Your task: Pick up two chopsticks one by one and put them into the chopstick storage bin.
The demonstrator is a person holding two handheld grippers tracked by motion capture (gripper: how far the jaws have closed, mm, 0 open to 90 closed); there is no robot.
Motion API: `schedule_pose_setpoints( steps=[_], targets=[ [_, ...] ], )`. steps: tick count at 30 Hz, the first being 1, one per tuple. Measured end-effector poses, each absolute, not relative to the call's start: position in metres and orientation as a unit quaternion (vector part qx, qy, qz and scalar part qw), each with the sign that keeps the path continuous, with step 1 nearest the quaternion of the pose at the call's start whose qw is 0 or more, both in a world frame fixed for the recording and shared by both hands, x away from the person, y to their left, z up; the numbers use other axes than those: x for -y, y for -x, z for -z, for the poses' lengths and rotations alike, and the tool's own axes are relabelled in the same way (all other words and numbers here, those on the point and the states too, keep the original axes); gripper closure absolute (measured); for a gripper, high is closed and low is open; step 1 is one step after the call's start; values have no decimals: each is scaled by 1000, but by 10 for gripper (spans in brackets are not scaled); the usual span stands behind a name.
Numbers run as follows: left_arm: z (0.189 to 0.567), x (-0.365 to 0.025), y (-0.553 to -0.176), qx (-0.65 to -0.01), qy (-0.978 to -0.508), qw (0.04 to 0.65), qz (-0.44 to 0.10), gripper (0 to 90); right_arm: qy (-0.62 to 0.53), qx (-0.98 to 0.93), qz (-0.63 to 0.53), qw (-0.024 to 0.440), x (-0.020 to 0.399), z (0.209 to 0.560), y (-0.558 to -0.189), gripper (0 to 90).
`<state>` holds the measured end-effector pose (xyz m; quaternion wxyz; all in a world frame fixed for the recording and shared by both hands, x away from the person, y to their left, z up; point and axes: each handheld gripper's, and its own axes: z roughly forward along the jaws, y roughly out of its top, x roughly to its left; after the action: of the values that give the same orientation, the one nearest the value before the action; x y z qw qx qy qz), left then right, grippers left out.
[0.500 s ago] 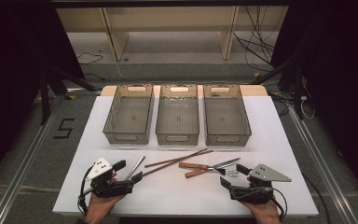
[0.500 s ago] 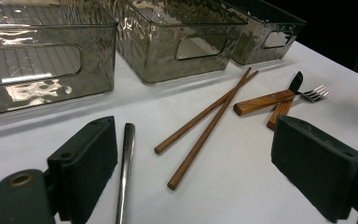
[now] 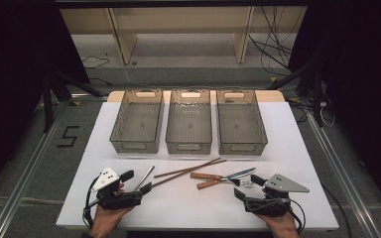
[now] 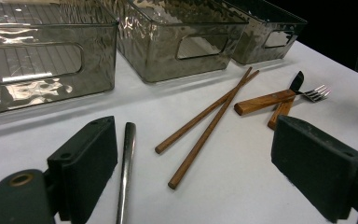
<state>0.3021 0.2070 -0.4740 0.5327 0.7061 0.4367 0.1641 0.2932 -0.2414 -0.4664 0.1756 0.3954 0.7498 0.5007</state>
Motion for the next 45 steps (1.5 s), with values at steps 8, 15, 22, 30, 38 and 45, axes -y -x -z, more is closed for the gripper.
schedule_pose_setpoints(
  steps=[8, 15, 22, 30, 38, 45],
  targets=[
    [474, -206, -302, -435, -709, 528, -169, 140, -381, -757, -501, 173, 236, 459, -296, 244],
    [468, -197, -309, -424, -738, 495, -175, 155, -380, -762, -497, 169, 235, 460, -296, 243],
    [461, -174, -323, -388, -789, 451, -152, 201, -381, -762, -497, 166, 236, 460, -297, 244],
    [452, -143, -347, -341, -841, 400, -125, 286, -383, -762, -496, 161, 238, 462, -298, 243],
    [456, -125, -363, -312, -869, 368, -106, 373, -384, -763, -496, 157, 238, 463, -298, 243],
    [461, -116, -371, -300, -884, 343, -102, 421, -383, -764, -496, 156, 237, 463, -297, 241]
  ],
)
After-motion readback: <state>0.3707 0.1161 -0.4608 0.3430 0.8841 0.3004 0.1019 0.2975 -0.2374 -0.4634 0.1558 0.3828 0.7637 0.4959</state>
